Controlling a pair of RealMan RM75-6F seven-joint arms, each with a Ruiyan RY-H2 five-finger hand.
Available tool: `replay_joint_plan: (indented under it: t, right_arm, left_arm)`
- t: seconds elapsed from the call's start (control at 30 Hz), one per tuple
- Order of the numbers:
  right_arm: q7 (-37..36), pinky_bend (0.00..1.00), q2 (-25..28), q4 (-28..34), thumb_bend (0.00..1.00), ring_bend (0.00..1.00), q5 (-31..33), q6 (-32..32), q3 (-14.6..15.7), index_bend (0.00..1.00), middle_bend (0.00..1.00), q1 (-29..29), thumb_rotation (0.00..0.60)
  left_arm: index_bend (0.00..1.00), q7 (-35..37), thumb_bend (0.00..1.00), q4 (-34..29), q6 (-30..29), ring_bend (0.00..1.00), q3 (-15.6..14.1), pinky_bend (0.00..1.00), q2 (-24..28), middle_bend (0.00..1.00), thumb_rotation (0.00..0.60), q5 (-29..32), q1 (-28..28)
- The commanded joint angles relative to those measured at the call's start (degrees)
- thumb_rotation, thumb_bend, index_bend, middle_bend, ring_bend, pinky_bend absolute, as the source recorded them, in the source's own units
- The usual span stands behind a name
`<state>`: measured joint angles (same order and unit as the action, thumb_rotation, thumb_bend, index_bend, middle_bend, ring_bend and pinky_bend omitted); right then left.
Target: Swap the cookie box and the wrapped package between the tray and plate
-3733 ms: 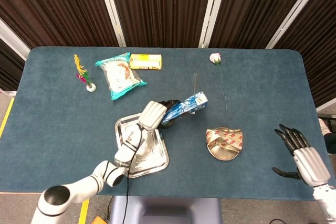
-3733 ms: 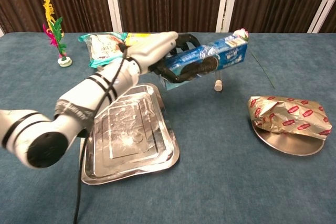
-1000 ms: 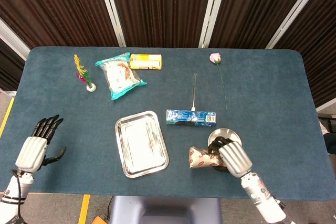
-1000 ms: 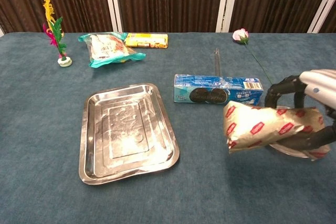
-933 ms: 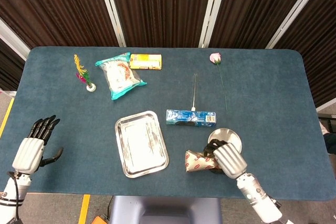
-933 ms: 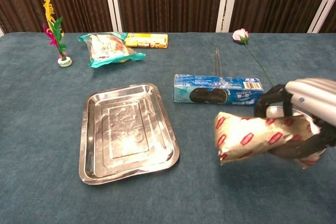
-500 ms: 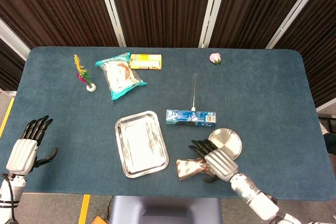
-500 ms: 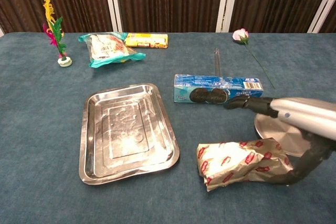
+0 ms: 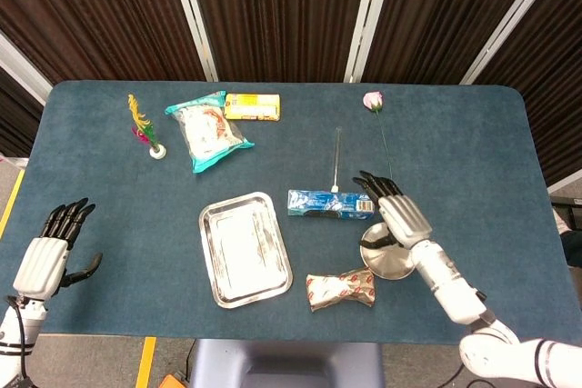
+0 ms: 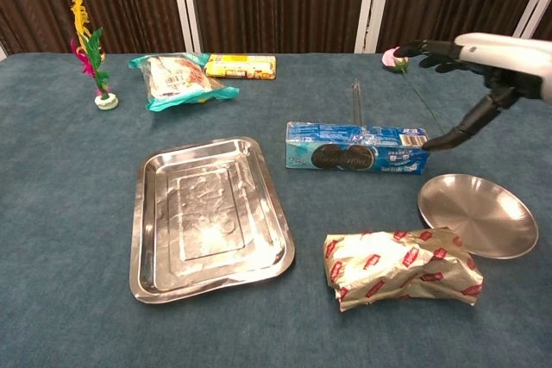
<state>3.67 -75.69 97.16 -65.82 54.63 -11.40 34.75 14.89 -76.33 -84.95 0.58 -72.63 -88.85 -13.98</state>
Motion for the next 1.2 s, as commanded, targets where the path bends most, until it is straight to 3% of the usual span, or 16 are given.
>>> replay_joint_plan:
  t: [0.03,0.23,0.4,0.47,0.67,0.87,1.03,1.2]
  right_arm:
    - [14.31,0.0,-10.14,-10.25,0.09,0.0,13.83,-6.2,-4.41,0.0,0.0,10.88,0.6]
    - [23.16,0.0,-17.59,-18.67,0.09,0.0,23.7,-7.96,-3.73,0.02,0.03,17.48,0.6]
    - [24.81,0.03,-21.49,-22.51,0.09,0.0,26.58,-8.34,-3.33,0.09,0.09,19.83,0.6]
    - [25.12,0.1,-23.2,-24.09,0.11,0.01,26.09,-7.17,-3.12,0.19,0.17,20.3,0.6]
    - [24.62,0.37,-26.89,-28.23,0.21,0.3,24.97,-5.59,-3.39,0.59,0.44,21.03,0.6]
    - [21.29,0.56,-29.72,-31.77,0.29,0.5,20.21,-2.95,-4.13,0.8,0.61,20.79,0.6]
    - [19.57,0.59,-27.48,-28.53,0.33,0.58,16.23,-0.31,-4.27,0.88,0.68,19.26,0.6]
    - [22.59,0.59,-18.72,-16.47,0.33,0.59,14.48,2.88,-4.56,0.9,0.7,17.11,0.6]
  left_arm:
    - [0.0,0.09,0.37,-0.03,-0.12,0.0,0.19,0.02,0.17,0.0,0.6,0.14,0.24]
    - [0.0,-0.09,0.37,0.51,0.07,0.0,1.04,0.01,0.51,0.0,0.6,1.34,0.74]
    - [0.0,-0.2,0.37,0.71,0.94,0.0,1.53,0.0,0.45,0.0,0.6,2.12,0.79]
    - [0.0,-0.05,0.37,0.76,1.29,0.0,1.53,0.0,0.53,0.0,0.6,2.01,0.7]
    - [0.0,-2.3,0.37,1.61,1.24,0.0,2.12,0.0,0.07,0.0,0.6,2.4,0.83]
    - [0.0,-3.22,0.37,1.6,1.3,0.0,2.35,0.0,-0.15,0.0,0.6,2.42,0.96]
    - [0.0,-2.97,0.37,1.4,1.49,0.0,2.33,0.0,0.04,0.0,0.6,2.16,1.02]
    - [0.0,-2.89,0.37,1.0,1.52,0.0,1.94,0.0,0.33,0.0,0.6,1.26,1.04]
